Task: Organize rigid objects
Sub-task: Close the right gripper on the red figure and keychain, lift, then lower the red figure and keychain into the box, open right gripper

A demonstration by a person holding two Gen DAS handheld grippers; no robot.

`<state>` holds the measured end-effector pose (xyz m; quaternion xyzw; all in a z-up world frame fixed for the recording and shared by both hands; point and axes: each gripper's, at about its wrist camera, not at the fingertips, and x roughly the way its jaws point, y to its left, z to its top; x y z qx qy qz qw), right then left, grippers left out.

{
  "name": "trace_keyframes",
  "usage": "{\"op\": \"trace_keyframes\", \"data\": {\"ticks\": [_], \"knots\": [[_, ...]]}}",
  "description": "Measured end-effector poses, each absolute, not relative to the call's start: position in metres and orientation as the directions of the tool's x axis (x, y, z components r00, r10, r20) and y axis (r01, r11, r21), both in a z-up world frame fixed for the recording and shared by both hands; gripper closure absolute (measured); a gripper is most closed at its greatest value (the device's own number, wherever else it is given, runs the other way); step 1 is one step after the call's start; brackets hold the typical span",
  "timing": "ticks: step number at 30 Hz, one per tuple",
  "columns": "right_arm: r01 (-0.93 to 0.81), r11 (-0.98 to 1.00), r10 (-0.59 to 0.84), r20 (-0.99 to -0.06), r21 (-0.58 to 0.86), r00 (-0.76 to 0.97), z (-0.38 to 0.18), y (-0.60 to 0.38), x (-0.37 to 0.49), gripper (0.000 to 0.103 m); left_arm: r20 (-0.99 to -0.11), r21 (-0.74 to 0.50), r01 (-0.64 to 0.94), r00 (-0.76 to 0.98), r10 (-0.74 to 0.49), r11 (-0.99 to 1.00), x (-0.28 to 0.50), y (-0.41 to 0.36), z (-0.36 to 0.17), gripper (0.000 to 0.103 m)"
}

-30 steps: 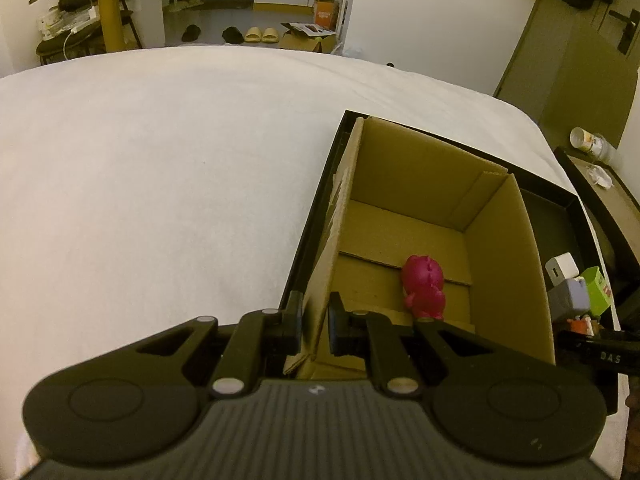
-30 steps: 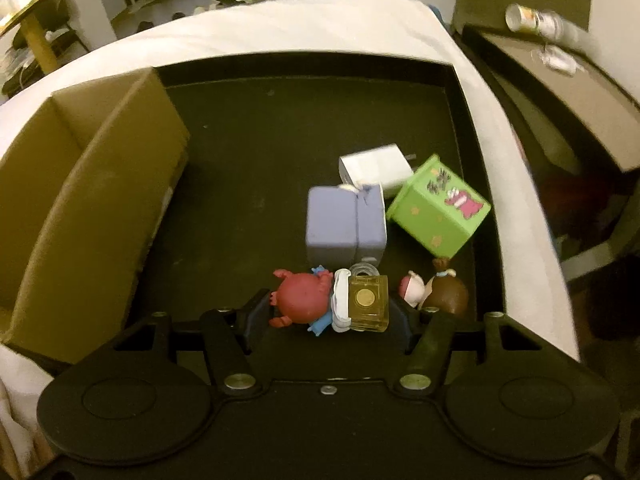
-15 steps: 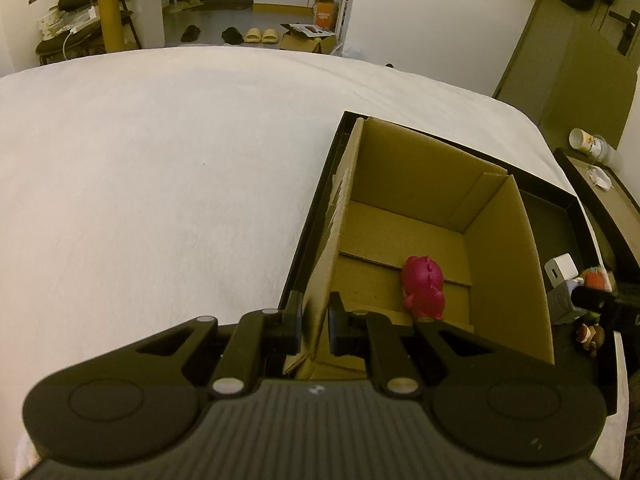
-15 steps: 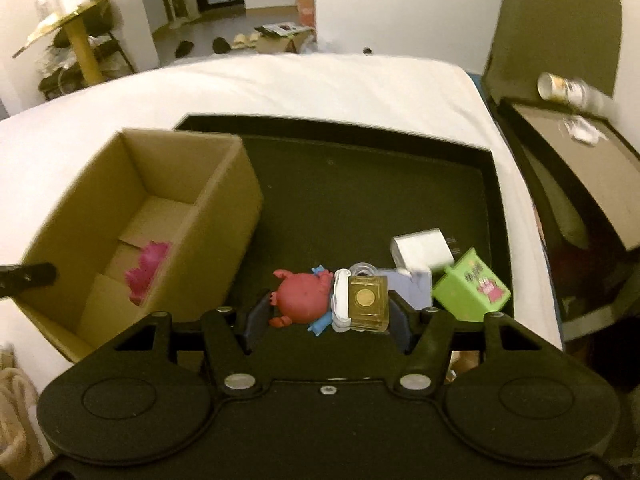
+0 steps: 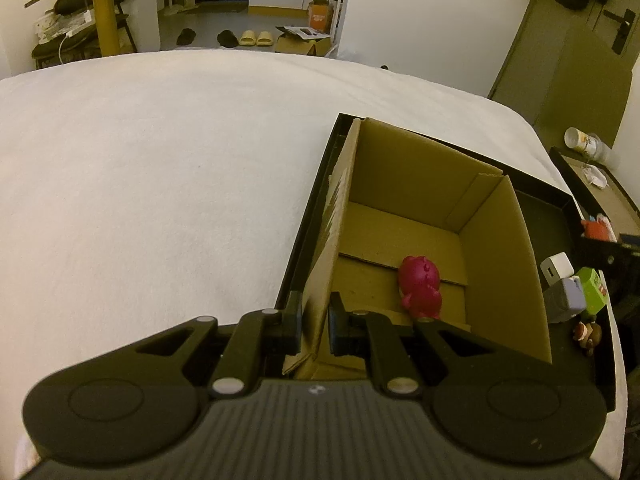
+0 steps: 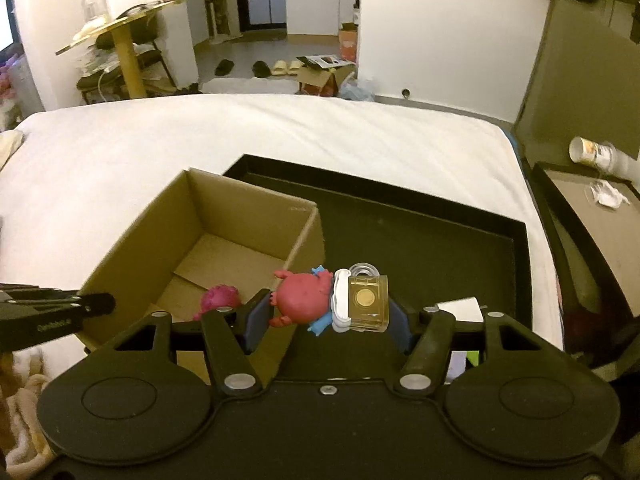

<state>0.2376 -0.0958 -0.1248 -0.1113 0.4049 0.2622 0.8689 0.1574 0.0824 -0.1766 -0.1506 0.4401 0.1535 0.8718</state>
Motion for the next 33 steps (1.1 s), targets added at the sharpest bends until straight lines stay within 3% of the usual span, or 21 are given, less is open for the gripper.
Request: {"op": "trace_keyframes", "data": {"ticks": [18, 33], "knots": [[-0.704, 0.710, 0.467, -0.743, -0.009, 0.480, -0.113, -0.050, 0.218, 0.044, -0.815, -0.130, -0.398, 0.565, 0.131, 0.908, 0.159, 0.081, -0.177, 0.092], [-0.789, 0.609, 0.446, -0.789, -0.079, 0.423, -0.142, -0.017, 0.214, 0.044, -0.811, -0.154, -0.402, 0.573, 0.117, 0.902, 0.157, 0.085, -0.180, 0.091]]}}
